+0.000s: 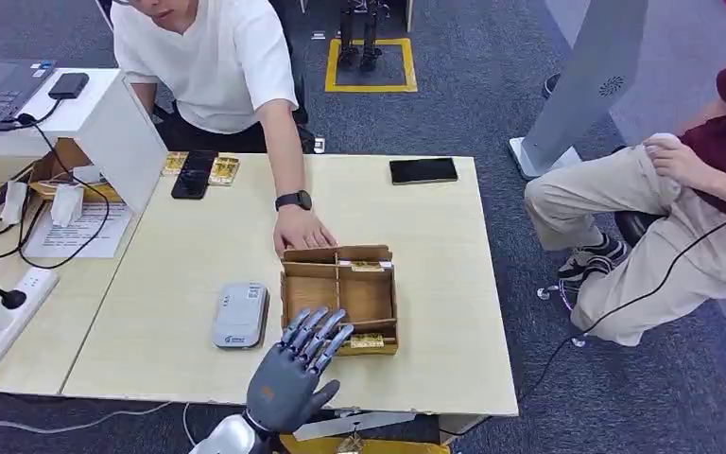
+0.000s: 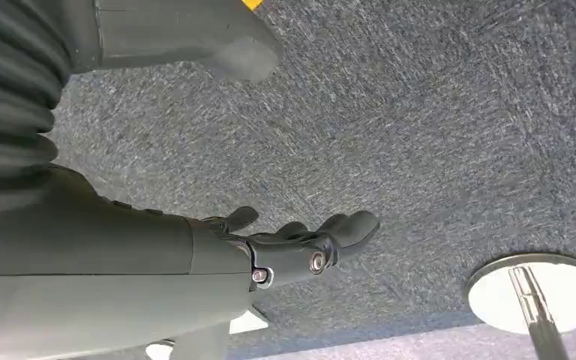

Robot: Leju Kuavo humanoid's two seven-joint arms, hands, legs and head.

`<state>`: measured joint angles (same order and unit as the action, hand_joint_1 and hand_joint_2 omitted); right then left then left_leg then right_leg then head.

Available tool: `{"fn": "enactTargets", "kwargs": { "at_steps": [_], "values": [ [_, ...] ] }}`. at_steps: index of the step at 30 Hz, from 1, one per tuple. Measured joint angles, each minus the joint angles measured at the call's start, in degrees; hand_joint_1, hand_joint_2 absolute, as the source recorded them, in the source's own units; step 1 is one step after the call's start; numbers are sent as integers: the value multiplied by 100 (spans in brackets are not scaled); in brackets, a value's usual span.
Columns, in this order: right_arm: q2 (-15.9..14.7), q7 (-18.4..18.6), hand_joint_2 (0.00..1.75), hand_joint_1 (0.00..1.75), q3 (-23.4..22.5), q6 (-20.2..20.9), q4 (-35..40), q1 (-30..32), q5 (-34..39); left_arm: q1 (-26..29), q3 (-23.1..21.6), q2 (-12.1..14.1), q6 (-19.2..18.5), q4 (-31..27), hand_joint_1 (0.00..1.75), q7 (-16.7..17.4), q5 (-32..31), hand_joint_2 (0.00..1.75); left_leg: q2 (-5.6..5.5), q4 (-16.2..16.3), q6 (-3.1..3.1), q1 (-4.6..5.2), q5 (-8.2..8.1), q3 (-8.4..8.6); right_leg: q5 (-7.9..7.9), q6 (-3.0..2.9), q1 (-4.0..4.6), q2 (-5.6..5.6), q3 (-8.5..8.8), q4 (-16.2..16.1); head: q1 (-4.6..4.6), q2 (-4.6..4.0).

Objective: Pass the card to the sensor for recognition and then transmit it.

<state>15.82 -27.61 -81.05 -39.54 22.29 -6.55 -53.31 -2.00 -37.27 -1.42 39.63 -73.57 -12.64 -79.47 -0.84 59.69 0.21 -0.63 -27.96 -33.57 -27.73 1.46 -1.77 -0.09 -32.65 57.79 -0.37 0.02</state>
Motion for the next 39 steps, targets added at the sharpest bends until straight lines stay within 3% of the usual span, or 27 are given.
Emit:
{"fn": "enactTargets", "kwargs": {
  "at_steps": [6, 14, 26, 32, 39],
  "values": [
    [0, 92, 175, 0, 7, 0, 2, 2, 39, -76, 0, -20, 0, 127, 0, 711, -439, 175, 0, 0, 0, 0, 0, 0, 0, 0, 0, 0, 0, 0, 0, 0],
    [0, 103, 175, 0, 7, 0, 2, 4, 46, -128, 0, -52, 2, 234, 0, 870, -553, 175, 0, 0, 0, 0, 0, 1, 0, 0, 0, 0, 0, 0, 0, 0],
    [2, 227, 175, 0, 15, 0, 35, 13, 114, -201, 0, -57, -28, 466, 0, 1946, -918, 175, 0, 0, 0, 0, 0, 1, 0, 0, 0, 0, 0, 0, 0, 0],
    [7, 289, 175, 0, 50, 0, 68, 28, 195, -290, 0, -44, -324, 612, 0, 2521, -921, 175, 0, 0, 0, 0, 0, 1, 0, 0, 0, 1, 0, 0, 0, 0],
    [9, 304, 175, 0, 133, 0, 92, 43, 232, -368, -9, -39, -502, 765, 0, 2820, -921, 175, 0, 0, 0, 0, 0, 1, 0, 0, 0, 1, 0, 0, 0, 0]
  ]
}}
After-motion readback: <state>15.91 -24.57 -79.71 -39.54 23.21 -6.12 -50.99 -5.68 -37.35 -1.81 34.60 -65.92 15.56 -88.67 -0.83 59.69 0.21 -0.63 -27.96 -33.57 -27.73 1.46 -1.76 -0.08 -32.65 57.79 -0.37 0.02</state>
